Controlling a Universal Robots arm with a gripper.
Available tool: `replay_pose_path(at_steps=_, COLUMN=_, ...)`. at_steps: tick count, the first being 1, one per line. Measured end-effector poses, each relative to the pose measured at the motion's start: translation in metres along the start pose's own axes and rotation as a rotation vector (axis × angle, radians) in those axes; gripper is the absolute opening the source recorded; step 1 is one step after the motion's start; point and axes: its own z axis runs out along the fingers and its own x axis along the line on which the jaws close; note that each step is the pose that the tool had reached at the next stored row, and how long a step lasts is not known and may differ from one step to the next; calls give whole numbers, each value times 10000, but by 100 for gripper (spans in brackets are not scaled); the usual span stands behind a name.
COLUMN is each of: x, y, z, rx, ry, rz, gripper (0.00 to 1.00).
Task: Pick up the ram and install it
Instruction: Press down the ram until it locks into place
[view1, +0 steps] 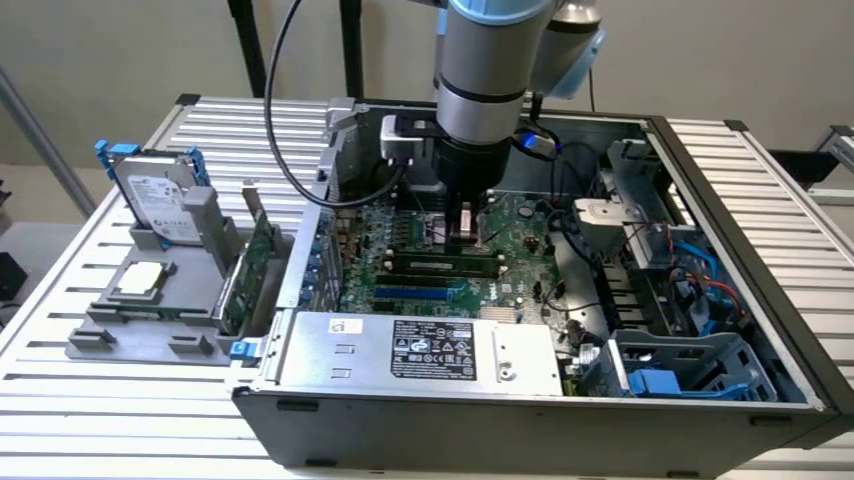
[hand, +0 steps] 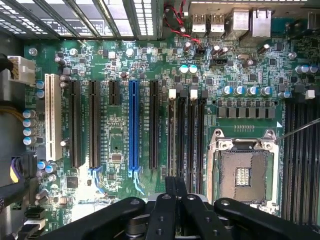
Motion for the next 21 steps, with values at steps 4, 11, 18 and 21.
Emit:
replay_pose_path(at_steps=4, x=0, y=0, z=-1, rx=-1, ry=2, rz=0, gripper=0)
replay_pose_path(at_steps=11, x=0, y=0, z=-1, rx=-1, ry=2, rz=0, gripper=0)
replay_pose_path(at_steps=18, x=1, y=0, z=58, rx=4, ry=-40, rz=0, gripper=0)
replay_pose_path(at_steps=21, x=2, y=0, z=86, rx=4, ry=-66, rz=-1, gripper=0)
